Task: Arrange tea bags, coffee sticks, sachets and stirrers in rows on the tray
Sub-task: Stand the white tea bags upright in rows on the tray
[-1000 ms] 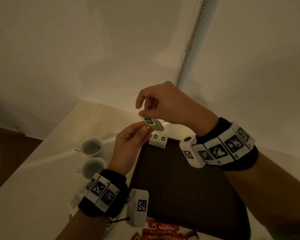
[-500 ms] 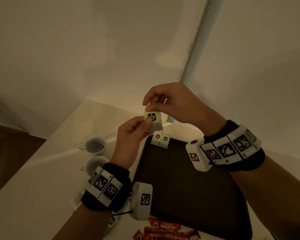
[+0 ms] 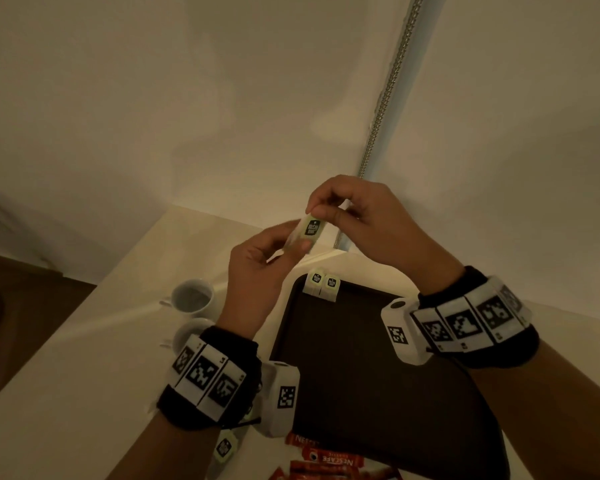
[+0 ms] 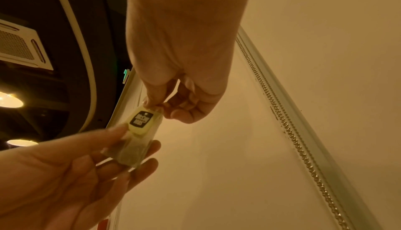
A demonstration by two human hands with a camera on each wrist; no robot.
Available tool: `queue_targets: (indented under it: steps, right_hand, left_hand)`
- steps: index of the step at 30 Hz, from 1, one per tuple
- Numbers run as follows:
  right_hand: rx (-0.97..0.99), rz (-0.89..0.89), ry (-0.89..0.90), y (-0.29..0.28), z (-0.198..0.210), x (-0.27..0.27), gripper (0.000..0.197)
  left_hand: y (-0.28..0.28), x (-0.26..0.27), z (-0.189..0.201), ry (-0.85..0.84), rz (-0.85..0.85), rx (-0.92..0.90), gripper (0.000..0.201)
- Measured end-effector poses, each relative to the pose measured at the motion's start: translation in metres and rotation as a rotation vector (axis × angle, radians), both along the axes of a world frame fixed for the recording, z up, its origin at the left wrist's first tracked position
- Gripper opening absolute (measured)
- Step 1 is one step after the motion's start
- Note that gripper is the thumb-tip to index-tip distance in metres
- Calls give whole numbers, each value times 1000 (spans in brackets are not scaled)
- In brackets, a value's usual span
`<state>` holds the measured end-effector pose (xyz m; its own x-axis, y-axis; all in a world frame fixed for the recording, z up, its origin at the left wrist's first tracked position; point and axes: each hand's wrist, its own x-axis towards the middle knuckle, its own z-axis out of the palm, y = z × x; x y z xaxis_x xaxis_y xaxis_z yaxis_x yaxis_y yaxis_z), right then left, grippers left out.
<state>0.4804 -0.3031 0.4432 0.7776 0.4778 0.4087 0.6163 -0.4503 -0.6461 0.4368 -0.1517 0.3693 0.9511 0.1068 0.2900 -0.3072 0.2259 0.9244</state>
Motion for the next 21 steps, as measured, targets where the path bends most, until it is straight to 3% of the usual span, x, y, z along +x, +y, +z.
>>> queue_targets:
  steps: [6,10,15,21]
  right_hand:
    - [-67,-33,-41,3,8,-1,8]
    - [-92,-51,50,9,20,-4,20]
    - [-129,-27,59,18,31,-8,29]
    - [-128,-27,52,20,35,-9,32]
  left_hand:
    - [-3,-2,-2,52,-117,-29,25]
    - [-9,-3,-5,122,-309,-147,50]
    - [-20,-7,-3,230,-333,-309,24]
    - [-22,-8,-5,255,-335,-398,27]
